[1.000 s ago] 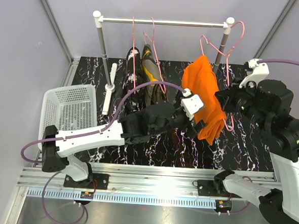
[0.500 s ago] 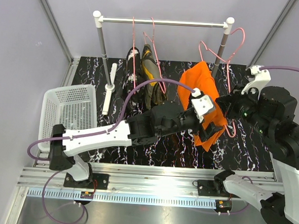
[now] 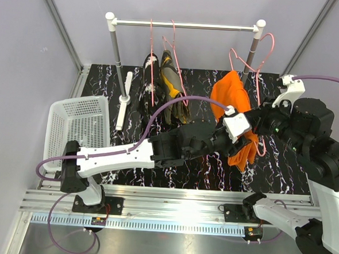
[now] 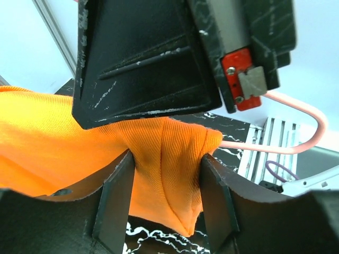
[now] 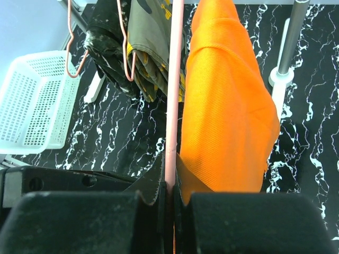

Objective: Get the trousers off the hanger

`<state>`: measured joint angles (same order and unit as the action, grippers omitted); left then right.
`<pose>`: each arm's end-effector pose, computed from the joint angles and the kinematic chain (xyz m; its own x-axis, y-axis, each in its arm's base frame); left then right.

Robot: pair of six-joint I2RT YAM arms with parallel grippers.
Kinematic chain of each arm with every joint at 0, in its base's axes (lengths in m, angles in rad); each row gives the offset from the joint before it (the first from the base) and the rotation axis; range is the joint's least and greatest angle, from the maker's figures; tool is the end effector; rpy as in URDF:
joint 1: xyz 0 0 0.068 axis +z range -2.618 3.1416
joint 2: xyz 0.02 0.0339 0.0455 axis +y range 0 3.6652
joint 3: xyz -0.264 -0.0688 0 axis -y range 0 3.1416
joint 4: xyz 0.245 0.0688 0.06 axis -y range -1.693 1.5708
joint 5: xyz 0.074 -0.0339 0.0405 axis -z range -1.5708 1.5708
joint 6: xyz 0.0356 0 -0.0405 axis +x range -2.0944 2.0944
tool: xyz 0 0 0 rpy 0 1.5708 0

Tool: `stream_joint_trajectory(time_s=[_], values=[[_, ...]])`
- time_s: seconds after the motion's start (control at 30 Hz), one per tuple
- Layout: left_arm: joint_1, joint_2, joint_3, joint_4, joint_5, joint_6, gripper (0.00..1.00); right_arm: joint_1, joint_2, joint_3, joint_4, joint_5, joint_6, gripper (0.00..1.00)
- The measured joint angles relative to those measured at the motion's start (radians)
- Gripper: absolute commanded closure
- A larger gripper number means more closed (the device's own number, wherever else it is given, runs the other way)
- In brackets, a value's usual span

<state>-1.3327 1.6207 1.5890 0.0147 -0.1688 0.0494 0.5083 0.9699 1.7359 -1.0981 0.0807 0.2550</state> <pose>0.0976 -0.3766 0.4275 0.0413 0.0360 -0.9985 0.9174 0.3944 0.0522 0.0968 0.0506 0.5086 -0.3812 0.0754 -0.9214 -0.3332 0.9185 0.2130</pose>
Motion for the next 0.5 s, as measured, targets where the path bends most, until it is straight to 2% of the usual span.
stream_joint_trajectory(time_s=[0.03,0.13,0.17,0.23,0.5], values=[[0.0,0.0,0.0,-0.003,-0.002,0.005,0.52,0.0,0.0,-0.003,0.0,0.002,0.0,1.0],[-0.001,0.0,0.0,-0.007,-0.01,0.018,0.71,0.0,0.006,-0.003,0.0,0.004,0.0,1.0],[-0.003,0.0,0.0,-0.008,-0.016,0.026,0.83,0.0,0.008,-0.003,0.0,0.003,0.0,1.0],[-0.007,0.0,0.0,-0.011,-0.029,0.042,0.99,0.0,0.01,-0.005,0.001,0.002,0.001,1.0],[-0.029,0.0,0.0,-0.008,-0.104,0.064,1.0,0.0,0.009,-0.013,0.016,0.0,0.001,1.0]])
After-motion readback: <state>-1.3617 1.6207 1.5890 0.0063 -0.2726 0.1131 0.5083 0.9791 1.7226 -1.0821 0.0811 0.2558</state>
